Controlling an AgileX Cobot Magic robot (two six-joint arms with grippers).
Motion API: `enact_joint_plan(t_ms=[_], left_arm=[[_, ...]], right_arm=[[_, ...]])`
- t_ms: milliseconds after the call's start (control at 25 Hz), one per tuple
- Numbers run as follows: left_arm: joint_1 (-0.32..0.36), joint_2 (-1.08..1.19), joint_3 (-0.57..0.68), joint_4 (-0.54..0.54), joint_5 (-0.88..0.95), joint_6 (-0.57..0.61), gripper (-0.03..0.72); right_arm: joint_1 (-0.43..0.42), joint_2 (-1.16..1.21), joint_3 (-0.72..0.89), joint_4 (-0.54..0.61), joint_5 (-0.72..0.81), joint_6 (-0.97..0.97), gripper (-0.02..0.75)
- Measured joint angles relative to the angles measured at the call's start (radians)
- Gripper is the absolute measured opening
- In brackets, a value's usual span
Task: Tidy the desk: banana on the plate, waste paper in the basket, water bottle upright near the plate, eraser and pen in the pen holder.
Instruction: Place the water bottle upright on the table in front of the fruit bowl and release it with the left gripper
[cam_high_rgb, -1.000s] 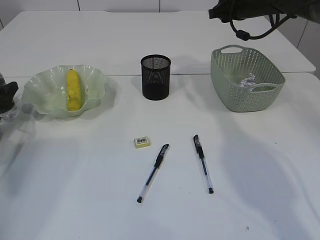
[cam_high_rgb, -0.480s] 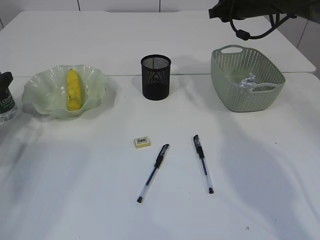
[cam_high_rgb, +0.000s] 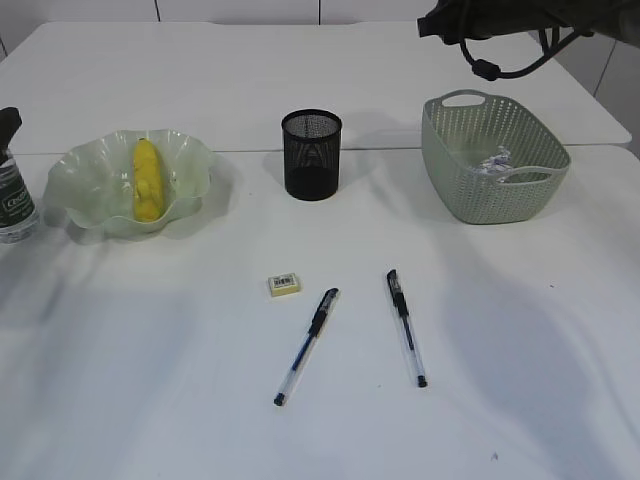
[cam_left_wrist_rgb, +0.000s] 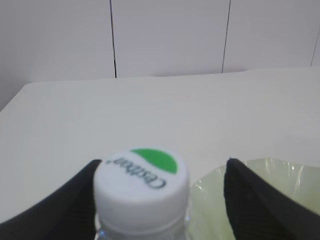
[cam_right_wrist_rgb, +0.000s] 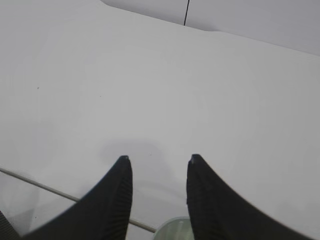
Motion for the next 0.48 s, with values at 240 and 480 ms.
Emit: enact_joint_plan(t_ms=[240,480], left_arm=[[0.0,-0.023,0.0,0.004,0.025,0.0,0.52],[0.0,-0.066,0.001,0.003,0.055,0.022,0.52]], right_arm=[[0.0,0.0,0.0,0.0,0.0,0.0,0.28],[0.0,0.0,0.0,0.0,0.0,0.0,0.28]])
